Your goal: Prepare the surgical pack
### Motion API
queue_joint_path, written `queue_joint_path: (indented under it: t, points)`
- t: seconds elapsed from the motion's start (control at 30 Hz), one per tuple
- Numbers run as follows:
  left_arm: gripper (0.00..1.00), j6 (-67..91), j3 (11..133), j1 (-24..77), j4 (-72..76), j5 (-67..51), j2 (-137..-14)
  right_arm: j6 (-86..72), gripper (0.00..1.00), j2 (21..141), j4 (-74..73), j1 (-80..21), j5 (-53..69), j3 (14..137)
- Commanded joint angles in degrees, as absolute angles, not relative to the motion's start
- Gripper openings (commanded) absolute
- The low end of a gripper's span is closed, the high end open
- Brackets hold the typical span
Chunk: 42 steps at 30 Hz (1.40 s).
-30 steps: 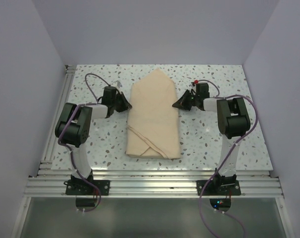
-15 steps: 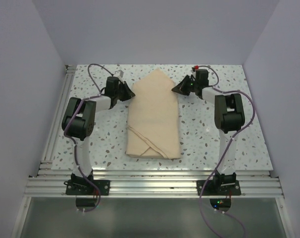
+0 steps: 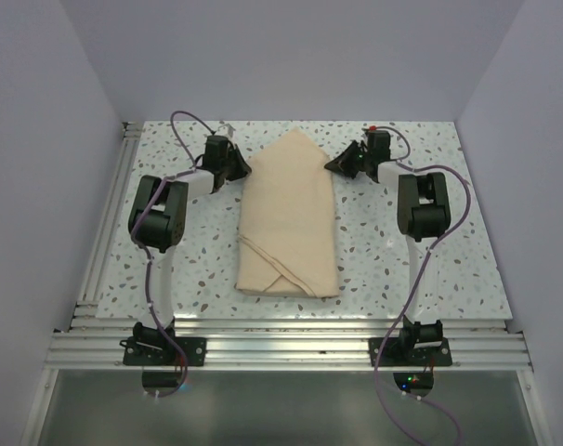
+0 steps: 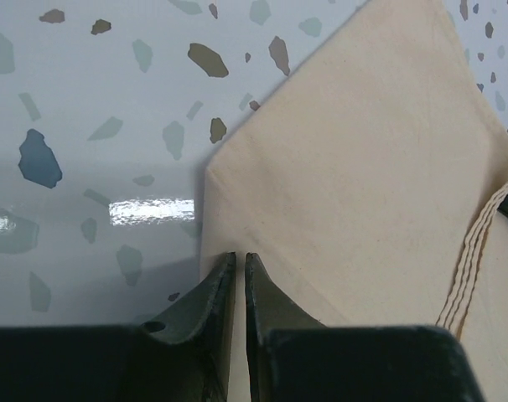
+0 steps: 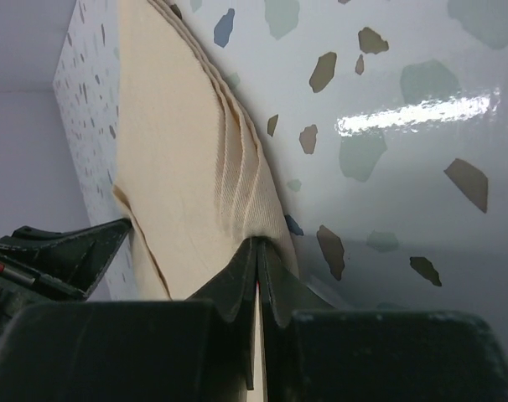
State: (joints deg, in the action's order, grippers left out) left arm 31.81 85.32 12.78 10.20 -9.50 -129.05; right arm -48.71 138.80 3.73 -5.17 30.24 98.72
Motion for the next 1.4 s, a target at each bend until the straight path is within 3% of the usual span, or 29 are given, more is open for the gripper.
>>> queue_joint_path:
  t: [0.0, 0.13, 0.17, 0.27, 0.4, 0.53, 0.73, 0.9, 1.1, 1.37]
  points:
    - [0.14, 29.36, 88.49, 11.43, 5.98, -3.96, -130.51, -50.53, 0.02, 140.8, 5.8, -4.22, 26.63, 99.57]
    - [0.15, 29.18, 90.79, 11.25, 5.36, -4.13, -132.01, -51.68, 0.06, 143.26, 5.1, -3.96, 27.42, 104.23]
    - [0.16, 29.01, 90.97, 11.25, 5.45, -3.52, -132.19, -51.85, 0.11, 143.61, 5.01, -3.87, 27.25, 104.85]
    - [0.2, 28.65, 92.19, 11.25, 4.84, -2.73, -132.89, -52.21, 0.14, 145.37, 3.79, -3.69, 27.24, 107.92]
    - [0.23, 27.95, 94.74, 10.9, 2.46, -1.67, -133.86, -52.73, 0.26, 146.34, 4.13, -3.69, 27.86, 110.13]
    - [0.33, 27.07, 92.38, 10.81, 3.07, -0.18, -131.14, -49.76, 0.4, 142.31, 4.75, -3.69, 27.07, 108.11]
    - [0.54, 25.66, 89.56, 10.81, 2.9, 1.5, -127.44, -41.75, 0.48, 139.75, -1.83, -3.69, 24.61, 110.29]
    - [0.57, 25.49, 91.14, 10.81, 2.99, -3.24, -129.63, -40.78, 0.5, 143.07, -4.13, -3.69, 26.18, 113.19]
    - [0.55, 26.1, 95.53, 10.72, 1.06, -5.88, -134.03, -43.15, 0.51, 148.88, -3.43, -4.31, 30.41, 116.72]
    - [0.37, 28.21, 101.25, 10.55, -1.74, -10.63, -139.39, -45.26, 0.47, 150.56, -1.14, -5.8, 31.99, 117.42]
